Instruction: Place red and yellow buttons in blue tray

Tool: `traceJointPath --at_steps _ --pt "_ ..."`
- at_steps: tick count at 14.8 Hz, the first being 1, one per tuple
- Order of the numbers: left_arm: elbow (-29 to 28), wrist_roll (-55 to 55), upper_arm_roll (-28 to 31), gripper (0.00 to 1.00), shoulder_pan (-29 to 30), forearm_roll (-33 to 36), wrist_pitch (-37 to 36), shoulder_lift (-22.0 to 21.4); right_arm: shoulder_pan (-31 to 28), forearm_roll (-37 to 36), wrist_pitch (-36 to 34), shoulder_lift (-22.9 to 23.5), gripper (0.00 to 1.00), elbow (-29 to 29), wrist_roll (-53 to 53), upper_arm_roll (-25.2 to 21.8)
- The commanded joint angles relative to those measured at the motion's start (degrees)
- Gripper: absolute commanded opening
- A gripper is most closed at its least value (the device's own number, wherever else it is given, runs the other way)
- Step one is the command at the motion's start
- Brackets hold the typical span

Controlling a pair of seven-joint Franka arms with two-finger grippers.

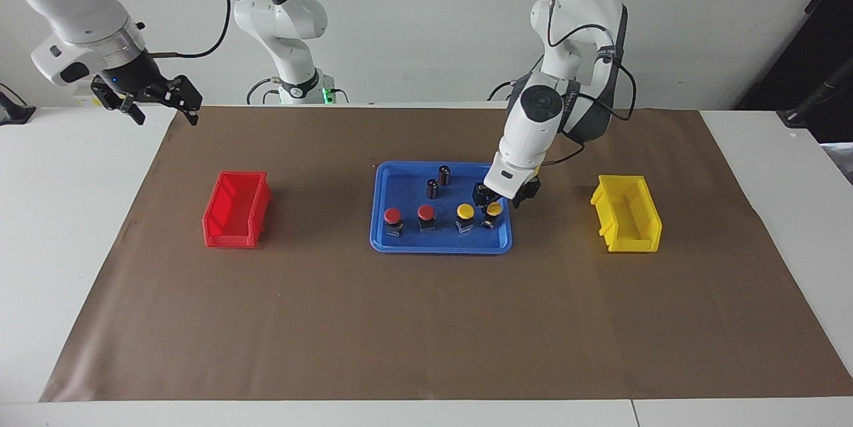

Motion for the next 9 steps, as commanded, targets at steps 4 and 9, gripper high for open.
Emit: traceJointPath --at_steps 4,9 --pt "11.71 3.42 0.89 1.0 6.81 2.17 -20.58 -6.59 -0.15 -0.7 -1.25 0.34 1.0 0.95 -0.27 0.24" --pt "14.62 28.78 1.16 1.0 18.75 1.64 -30.08 -13.98 -0.15 -0.7 -1.08 0.34 1.0 0.95 -0.36 0.24"
